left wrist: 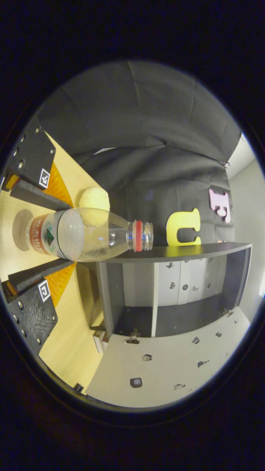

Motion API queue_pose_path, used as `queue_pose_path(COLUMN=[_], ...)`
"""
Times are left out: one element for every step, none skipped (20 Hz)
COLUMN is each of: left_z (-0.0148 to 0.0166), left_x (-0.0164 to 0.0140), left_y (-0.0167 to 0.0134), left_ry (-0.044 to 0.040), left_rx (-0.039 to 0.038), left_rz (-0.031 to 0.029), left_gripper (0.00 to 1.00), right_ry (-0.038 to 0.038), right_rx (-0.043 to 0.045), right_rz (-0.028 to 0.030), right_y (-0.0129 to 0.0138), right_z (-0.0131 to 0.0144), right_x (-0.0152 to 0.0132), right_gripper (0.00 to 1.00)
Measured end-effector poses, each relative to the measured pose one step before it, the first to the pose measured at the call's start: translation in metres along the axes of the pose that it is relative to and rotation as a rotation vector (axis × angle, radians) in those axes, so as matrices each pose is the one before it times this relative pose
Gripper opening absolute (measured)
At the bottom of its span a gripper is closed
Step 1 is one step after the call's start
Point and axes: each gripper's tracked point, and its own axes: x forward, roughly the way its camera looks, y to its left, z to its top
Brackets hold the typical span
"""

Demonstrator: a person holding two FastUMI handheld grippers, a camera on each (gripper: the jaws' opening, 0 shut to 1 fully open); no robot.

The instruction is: Open the cabinet door with the right hand, grasp the bottle in the cabinet with the left hand and place it on the coaster, then close the cabinet door with the right hand.

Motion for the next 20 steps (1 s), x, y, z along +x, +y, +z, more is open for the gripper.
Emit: queue_pose_path(left_z=[-0.00759,-0.00656,-0.00532,-0.00439,-0.00635,-0.0061,-0.00579,-0.00522,-0.00632,-0.00708,-0.00121,-0.00062,0.00055,-0.00004,-0.00116,-0.00108,-0.00045,0.00103,-0.0035,0.0013], left_x=[0.0002,0.00121,0.00237,0.00287,0.00295,0.00291,0.00206,0.00224,0.00185,0.00069,0.00027,0.00024,-0.00007,-0.00061,0.00031,0.00067,0.00122,-0.00057,-0.00149,-0.0015], left_y=[0.00097,0.00094,0.00234,0.00121,0.00096,0.00002,0.00082,0.00112,0.00136,0.00021,0.00096,0.00142,0.00071,-0.00064,-0.00097,-0.00177,-0.00061,0.00028,-0.00045,0.0023], left_ry=[0.00321,0.00619,-0.00206,0.00478,0.00912,0.00619,0.00839,0.0061,0.01232,0.02481,-0.00066,0.00304,-0.00633,0.00339,0.00246,0.0065,0.00625,0.00554,0.02133,0.00788], left_rx=[-0.01408,-0.00724,0.00444,0.01021,0.00665,-0.00298,-0.00779,-0.00373,-0.0027,-0.0054,-0.00728,-0.00583,-0.00549,0.00047,0.00441,0.00641,0.00801,0.00595,-0.00591,-0.01341], left_rz=[0.00366,0.00701,0.00868,0.00829,0.00583,0.00333,0.00038,0.00651,0.00368,0.00337,0.00258,0.00159,0.00024,0.00174,-0.00023,0.00158,0.00262,-0.00036,-0.00239,0.00962], left_gripper=[0.72,0.75,0.75,0.75,0.75,0.75,0.72,0.75,0.75,0.75,0.75,0.72,0.72,0.72,0.75,0.76,0.76,0.73,0.73,0.78], right_ry=[0.00161,0.00159,0.00121,0.00306,0.00202,0.00166,0.00378,0.0059,0.00461,0.00562,0.00522,-0.0027,-0.00258,-0.00074,0.00404,0.00535,-0.00037,-0.00124,0.00659,0.01154], right_rx=[-0.00313,-0.01308,-0.01341,-0.00911,-0.00238,0.00593,0.00934,0.00895,0.00535,0.00035,-0.00147,-0.00541,-0.00986,-0.0126,-0.00738,-0.00215,0.00227,0.00626,0.00241,-0.00699], right_rz=[-0.00892,-0.00785,-0.00847,-0.01202,-0.00797,-0.00671,-0.00359,-0.0022,-0.00306,-0.00596,-0.00586,0.00133,-0.00326,-0.00159,-0.00117,-0.00007,-0.00101,-0.00021,0.00646,-0.00333], right_y=[-0.00132,-0.0006,-0.00034,-0.00191,-0.00143,-0.00017,-0.0002,-0.00001,-0.00053,-0.00079,-0.00108,0.00172,0.00085,-0.00076,-0.00018,0.00066,-0.00102,-0.0005,0.00096,-0.00106], right_z=[-0.00007,0.00148,0.00124,-0.00023,-0.00158,-0.00102,-0.00065,-0.00129,-0.00198,-0.00154,-0.00106,0.00055,0.00049,-0.00124,-0.00211,-0.00172,-0.00067,0.00016,-0.00216,-0.00426], right_x=[0.00111,-0.00084,-0.00036,-0.001,-0.00101,-0.00076,0.00038,0.00002,-0.00059,-0.0012,-0.00155,-0.00132,-0.00027,-0.00061,-0.00016,0.00046,0.00085,0.00031,0.00098,0.00035], right_gripper=[0.96,0.96,0.96,0.96,0.96,0.96,0.96,0.89,0.89,0.89,0.89,0.89,0.89,0.89,0.89,0.89,0.89,0.89,0.89,0.96])
